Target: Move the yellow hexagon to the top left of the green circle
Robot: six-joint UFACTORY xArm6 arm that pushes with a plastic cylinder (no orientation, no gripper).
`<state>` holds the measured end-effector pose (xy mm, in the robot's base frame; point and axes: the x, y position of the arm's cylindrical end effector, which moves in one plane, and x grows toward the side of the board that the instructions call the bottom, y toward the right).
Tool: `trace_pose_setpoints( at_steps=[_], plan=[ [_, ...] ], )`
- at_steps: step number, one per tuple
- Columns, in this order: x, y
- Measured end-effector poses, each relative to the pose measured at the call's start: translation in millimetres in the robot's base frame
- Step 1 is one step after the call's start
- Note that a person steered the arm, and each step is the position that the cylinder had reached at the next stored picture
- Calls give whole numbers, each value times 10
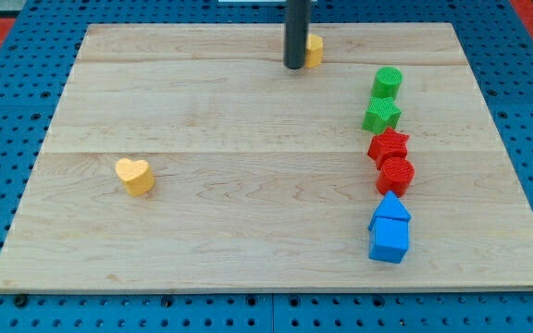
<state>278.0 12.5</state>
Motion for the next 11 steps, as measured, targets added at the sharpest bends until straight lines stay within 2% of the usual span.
trace_pose_setpoints(
  at_steps=[1,2,3,4,5,6,7,8,9,10,11],
  plan=[
    [-392,-29],
    [-504,650],
    [-505,899],
    [-797,149],
    [-299,180],
    [-69,820],
    [-143,983],
    [-824,1078],
    [-587,479],
    [142,-727],
    [621,-2050]
  ],
)
